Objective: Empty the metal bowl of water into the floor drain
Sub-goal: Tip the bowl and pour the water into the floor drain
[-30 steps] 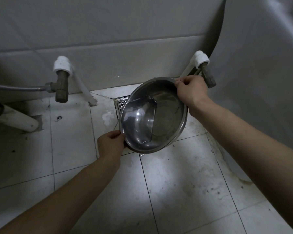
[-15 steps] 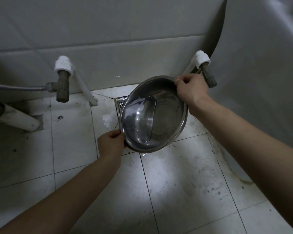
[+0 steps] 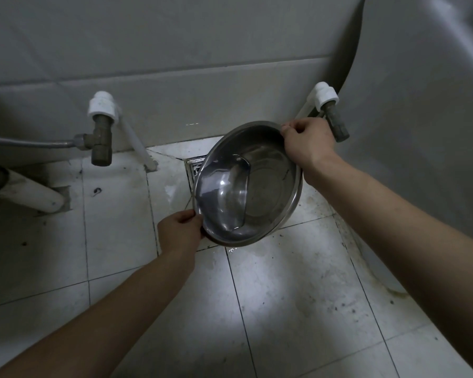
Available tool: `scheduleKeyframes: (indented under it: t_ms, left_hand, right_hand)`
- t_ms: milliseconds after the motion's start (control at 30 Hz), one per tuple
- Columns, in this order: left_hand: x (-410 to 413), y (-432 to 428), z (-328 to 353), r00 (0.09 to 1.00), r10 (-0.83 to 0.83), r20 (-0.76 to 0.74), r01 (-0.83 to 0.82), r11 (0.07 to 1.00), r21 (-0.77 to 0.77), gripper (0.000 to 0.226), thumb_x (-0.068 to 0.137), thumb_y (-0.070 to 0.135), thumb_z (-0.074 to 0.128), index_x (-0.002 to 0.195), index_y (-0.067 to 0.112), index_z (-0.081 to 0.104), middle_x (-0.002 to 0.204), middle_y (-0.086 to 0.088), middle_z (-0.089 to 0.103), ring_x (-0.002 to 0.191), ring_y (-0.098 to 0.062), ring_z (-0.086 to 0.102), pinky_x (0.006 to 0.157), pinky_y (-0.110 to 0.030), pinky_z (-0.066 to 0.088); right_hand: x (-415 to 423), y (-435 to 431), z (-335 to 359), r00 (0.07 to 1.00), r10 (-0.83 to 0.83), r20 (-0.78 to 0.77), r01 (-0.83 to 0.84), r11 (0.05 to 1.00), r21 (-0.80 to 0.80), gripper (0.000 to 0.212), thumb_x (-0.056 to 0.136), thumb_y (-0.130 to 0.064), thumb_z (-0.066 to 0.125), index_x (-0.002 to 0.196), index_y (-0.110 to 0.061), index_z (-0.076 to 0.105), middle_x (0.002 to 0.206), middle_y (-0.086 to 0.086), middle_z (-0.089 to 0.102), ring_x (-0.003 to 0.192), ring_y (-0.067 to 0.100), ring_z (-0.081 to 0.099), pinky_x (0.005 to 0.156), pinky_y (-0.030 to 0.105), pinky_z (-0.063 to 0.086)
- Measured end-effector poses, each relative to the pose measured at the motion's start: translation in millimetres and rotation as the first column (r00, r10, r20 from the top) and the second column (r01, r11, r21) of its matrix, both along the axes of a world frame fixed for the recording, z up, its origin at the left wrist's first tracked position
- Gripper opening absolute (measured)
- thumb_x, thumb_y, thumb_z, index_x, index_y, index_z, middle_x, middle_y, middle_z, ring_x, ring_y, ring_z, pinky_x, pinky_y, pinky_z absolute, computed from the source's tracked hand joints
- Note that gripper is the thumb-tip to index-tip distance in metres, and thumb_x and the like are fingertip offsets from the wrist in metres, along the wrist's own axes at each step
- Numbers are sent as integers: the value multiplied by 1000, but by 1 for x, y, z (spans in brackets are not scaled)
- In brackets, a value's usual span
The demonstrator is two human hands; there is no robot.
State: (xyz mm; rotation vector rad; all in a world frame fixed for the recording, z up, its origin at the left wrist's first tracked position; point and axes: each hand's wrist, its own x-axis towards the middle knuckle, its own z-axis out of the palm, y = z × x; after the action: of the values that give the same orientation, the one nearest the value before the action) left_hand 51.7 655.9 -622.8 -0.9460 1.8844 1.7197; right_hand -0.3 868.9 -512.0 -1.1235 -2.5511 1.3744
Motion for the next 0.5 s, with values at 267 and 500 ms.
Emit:
scheduleKeyframes:
  t_ms: [267,500]
  left_hand:
    - [-2,1,0,1000,11,3,-11,1000,6,26,90,-4,69,115,0,70,84,-3,68,77,-19,70,68,-25,57]
    - [0,1,-1,1000,3,-2,-3,1000,0,27,90,-4,69,117,0,70,90,-6,70,80,-21,70,75,-30,58]
  right_hand:
    - [-1,2,-2,1000,4,5,-4,1000,8,30,104,-19,53,115,3,71,114,22,71,70,11,56,65,19,49]
    - [-3,0,-1,1000,2,4,-2,1000,9,26,104,-20,54,106,-4,75,100,10,71,80,13,61,79,28,54]
